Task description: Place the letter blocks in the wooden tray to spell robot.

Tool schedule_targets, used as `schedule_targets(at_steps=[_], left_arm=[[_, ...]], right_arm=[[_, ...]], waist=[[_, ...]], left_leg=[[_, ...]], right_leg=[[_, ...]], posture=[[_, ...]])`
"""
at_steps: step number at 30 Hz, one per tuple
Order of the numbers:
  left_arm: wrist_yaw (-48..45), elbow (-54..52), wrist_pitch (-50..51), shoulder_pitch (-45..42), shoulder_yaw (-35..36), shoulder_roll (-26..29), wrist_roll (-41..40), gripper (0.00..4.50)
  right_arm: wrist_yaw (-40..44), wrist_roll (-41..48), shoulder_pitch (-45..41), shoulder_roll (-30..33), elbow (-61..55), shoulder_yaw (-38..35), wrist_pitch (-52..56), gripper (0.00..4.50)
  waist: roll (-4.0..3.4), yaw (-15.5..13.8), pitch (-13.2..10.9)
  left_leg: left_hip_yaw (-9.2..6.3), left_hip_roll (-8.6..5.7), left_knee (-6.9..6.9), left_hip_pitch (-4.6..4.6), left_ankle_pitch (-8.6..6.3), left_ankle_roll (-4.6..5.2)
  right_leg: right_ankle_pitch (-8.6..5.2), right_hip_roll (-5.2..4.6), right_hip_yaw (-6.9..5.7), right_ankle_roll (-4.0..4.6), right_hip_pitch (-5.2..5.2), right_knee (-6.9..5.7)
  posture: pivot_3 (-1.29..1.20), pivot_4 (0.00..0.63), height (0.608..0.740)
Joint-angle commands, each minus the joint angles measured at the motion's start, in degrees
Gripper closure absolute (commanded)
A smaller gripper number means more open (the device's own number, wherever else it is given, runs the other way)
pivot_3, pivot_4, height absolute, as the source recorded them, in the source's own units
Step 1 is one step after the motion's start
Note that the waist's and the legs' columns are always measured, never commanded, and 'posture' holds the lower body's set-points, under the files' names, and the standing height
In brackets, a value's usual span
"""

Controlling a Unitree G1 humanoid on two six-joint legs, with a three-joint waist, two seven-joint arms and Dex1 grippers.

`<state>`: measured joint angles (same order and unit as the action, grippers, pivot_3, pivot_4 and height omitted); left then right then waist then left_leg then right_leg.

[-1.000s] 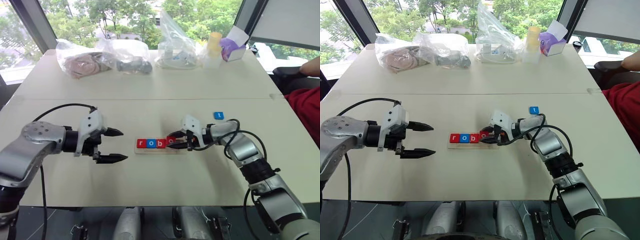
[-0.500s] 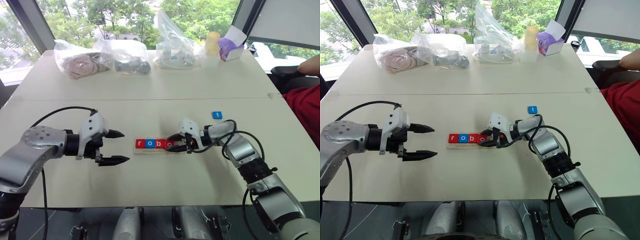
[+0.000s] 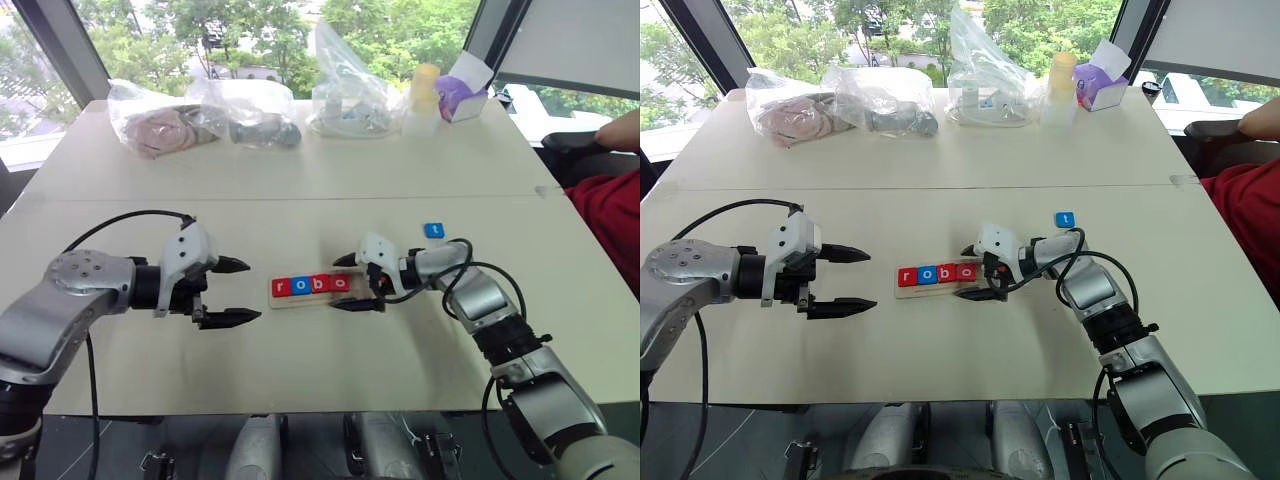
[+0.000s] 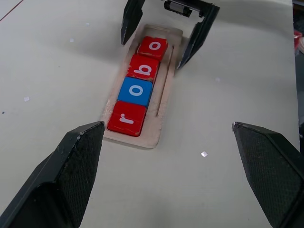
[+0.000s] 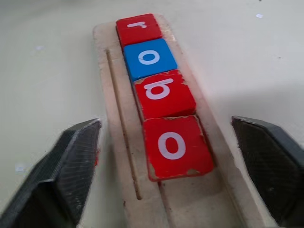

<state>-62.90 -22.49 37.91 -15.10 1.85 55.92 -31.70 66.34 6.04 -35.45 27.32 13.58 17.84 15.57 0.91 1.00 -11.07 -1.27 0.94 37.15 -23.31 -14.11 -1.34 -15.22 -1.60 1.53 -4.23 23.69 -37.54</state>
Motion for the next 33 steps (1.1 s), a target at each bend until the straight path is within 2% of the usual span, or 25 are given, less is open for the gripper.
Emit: schedule_targets(at_steps=[1,19,27,33], left_arm=[[0.0,-0.1,-1.1,-1.0,0.2,-0.2,0.6,0.0],[-0.3,0.6,-2.2,-0.9,-0.5,-0.9,2.1,0.0],[0.2,-0.2,-2.0,0.4,0.3,-1.0,1.9,0.0],[0.6,-0.3,-2.1,0.6,0.3,-1.2,1.9,0.0]], right_arm=[[-0.2,1.6,0.2,0.5,-3.5,-2.1,0.1,0.08],[-4.0,-2.3,-2.7,-0.9,5.9,-2.6,-7.5,0.08],[0.2,1.1,-0.5,1.9,-0.4,-4.9,-7.6,0.08],[-0.2,4.4,3.9,5.4,-10.4,-6.1,4.3,0.08]], waist=[[0.0,0.0,0.0],[0.0,0.1,0.0],[0.0,0.0,0.0],[0.0,-0.1,0.0]], left_leg=[[0.0,0.0,0.0,0.0,0.0,0.0],[0.05,-0.01,0.0,0.02,0.0,0.0],[0.03,0.01,0.0,0.02,0.0,0.0],[-0.03,0.02,0.0,0.02,0.0,0.0]], right_leg=[[0.0,0.0,0.0,0.0,0.0,0.0],[0.01,0.03,0.0,0.01,-0.01,-0.01],[0.01,0.0,0.0,0.0,-0.01,-0.01],[0.01,-0.02,-0.01,0.0,-0.02,-0.01]], posture=[[0.0,0.15,0.74],[0.0,0.15,0.74],[0.0,0.15,0.74],[0.0,0.15,0.74]])
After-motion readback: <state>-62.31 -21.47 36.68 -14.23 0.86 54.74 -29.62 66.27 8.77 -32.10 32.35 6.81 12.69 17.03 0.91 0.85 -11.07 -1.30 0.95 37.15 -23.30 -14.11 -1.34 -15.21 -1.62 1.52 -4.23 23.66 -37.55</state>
